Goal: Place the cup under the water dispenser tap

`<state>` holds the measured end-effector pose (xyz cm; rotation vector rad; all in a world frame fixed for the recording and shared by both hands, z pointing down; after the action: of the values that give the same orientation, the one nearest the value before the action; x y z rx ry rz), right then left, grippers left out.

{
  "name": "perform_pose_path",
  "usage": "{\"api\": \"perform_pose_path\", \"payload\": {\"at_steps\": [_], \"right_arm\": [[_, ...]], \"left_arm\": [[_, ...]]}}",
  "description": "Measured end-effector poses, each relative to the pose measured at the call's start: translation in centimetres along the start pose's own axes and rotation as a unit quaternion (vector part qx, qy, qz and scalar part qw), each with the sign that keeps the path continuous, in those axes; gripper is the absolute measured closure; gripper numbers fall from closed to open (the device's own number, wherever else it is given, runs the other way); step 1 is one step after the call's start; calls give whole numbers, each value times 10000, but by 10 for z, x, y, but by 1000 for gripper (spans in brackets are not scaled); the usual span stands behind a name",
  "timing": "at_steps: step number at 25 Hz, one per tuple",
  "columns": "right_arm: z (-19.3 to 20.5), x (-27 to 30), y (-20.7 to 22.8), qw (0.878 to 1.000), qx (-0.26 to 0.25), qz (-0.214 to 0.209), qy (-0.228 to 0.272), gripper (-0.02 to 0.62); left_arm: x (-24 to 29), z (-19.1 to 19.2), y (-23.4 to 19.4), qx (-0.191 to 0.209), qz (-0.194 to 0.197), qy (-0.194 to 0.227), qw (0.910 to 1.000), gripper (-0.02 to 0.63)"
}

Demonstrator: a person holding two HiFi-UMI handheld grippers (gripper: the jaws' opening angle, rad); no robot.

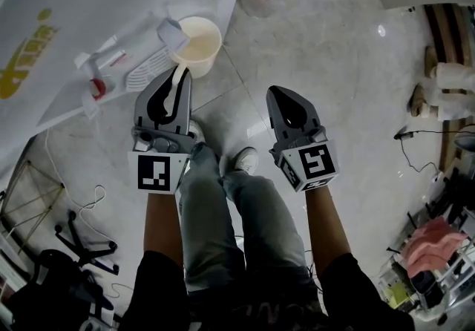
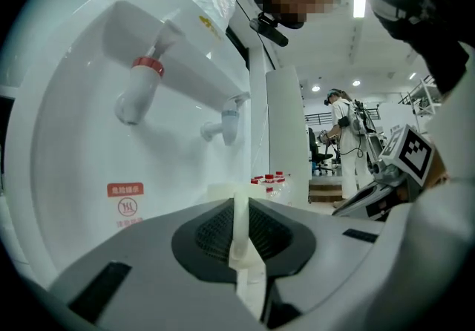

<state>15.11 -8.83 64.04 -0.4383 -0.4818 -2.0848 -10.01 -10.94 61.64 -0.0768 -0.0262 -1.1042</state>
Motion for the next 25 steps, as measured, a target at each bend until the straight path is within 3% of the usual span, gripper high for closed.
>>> {"api": "perform_pose_path", "payload": {"at_steps": [6,17,25], "right_arm": [[7,9,1,10000,18,41,-36,580],[21,11,2,9994,28,-8,-337,580],[31,9,1,9995,140,36,-285,580]], "left_arm": [[3,11,-7,218,128,-70,9997,561],[0,25,-13,139,106,-154,9997,560],[-3,31,-17,103,33,-247,9996,558]]}}
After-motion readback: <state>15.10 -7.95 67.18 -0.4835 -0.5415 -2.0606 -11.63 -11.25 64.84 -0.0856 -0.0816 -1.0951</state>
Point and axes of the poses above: the fingertips, and each gripper's own axes: x forward along the fingers, y to its right, z out of its underside, the point moved 10 cm from there along -x, backward along the fingers, and after that the axes turned 3 degrees about y, right-handed, at the moved point
